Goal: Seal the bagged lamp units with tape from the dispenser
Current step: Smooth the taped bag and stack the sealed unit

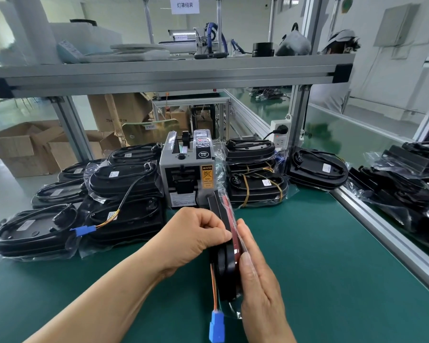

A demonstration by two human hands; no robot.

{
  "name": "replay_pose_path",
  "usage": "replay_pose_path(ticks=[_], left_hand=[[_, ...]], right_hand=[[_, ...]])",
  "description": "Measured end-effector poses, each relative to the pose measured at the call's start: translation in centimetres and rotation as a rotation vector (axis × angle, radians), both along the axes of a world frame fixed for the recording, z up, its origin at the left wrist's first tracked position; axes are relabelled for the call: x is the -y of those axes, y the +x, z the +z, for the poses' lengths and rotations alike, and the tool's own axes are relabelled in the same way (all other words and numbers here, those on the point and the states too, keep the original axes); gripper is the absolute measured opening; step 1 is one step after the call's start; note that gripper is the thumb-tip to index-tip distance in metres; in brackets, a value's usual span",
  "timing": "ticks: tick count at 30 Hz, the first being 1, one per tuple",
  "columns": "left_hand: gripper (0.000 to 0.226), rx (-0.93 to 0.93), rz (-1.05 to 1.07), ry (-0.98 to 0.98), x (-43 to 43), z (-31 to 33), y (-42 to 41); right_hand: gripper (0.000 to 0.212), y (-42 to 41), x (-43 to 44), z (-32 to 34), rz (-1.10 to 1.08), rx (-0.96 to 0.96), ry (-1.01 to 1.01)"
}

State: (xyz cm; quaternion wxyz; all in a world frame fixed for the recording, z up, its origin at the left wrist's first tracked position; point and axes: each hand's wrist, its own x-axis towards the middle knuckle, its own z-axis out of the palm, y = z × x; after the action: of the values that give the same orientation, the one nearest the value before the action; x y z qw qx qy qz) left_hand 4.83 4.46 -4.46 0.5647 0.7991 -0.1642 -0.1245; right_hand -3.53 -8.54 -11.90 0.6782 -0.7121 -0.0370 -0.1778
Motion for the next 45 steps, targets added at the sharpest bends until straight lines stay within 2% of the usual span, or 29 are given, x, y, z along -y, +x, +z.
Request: replay_pose_path(ticks=[9, 13, 16, 18, 21, 25, 31, 34, 36, 38, 42, 45], left_hand=[[0.017, 0.123, 0.038, 0.053, 0.2, -0.5, -0.4], [0.033, 0.030, 0.167, -0.028, 1.0, -1.2, -0.9], [0.016, 0.015, 0.294, -0.049, 2.0, -1.6, -1.2], [0.017, 0.034, 0.359, -0.054, 2.4, -1.8, -1.3], [0.026, 0.035, 0.360, -0.102, 2.5, -2.1, -1.9], [0.018, 0.050, 0.303, -0.172, 2.2, -3.0, -3.3], [0.032, 0.033, 0.251, -0.198, 1.7, -3.4, -4.5], [0.035, 0.031, 0.271, -0.192, 1.6, -3.2, -4.1], [0.036, 0.026, 0.263, -0.197, 1.5, -3.0, -3.7], [0.034, 0.021, 0.254, -0.187, 1.6, -2.9, -3.6], [0.036, 0.009, 0.285, -0.174, 1.5, -2.9, -3.6], [0.045, -0.007, 0.287, -0.186, 1.1, -2.9, -3.6]], right_hand=[[0.048, -0.1, 0.0, 0.1, 0.000, -0.005, -0.006], [0.049, -0.1, 0.2, 0.1, -0.005, -0.027, -0.019], [0.048, -0.1, 0.2, 0.3, -0.012, -0.019, -0.045], [0.048, -0.1, 0.1, 0.3, -0.015, -0.022, -0.049], [0.049, -0.1, 0.0, 0.3, -0.005, -0.025, -0.037], [0.049, -0.1, 0.1, 0.1, 0.013, -0.024, 0.002], [0.050, -0.4, 0.1, 0.0, 0.063, -0.014, 0.053], [0.070, -0.4, 1.2, 1.1, 0.176, -0.081, 0.093], [0.075, 0.7, 2.3, 2.8, 0.152, -0.148, 0.026], [0.075, 2.9, 3.2, 4.9, 0.016, -0.211, -0.125], [0.046, 6.8, 2.9, 8.1, -0.052, -0.300, -0.505], [0.037, 7.6, 2.9, 9.0, -0.001, -0.314, -0.692]])
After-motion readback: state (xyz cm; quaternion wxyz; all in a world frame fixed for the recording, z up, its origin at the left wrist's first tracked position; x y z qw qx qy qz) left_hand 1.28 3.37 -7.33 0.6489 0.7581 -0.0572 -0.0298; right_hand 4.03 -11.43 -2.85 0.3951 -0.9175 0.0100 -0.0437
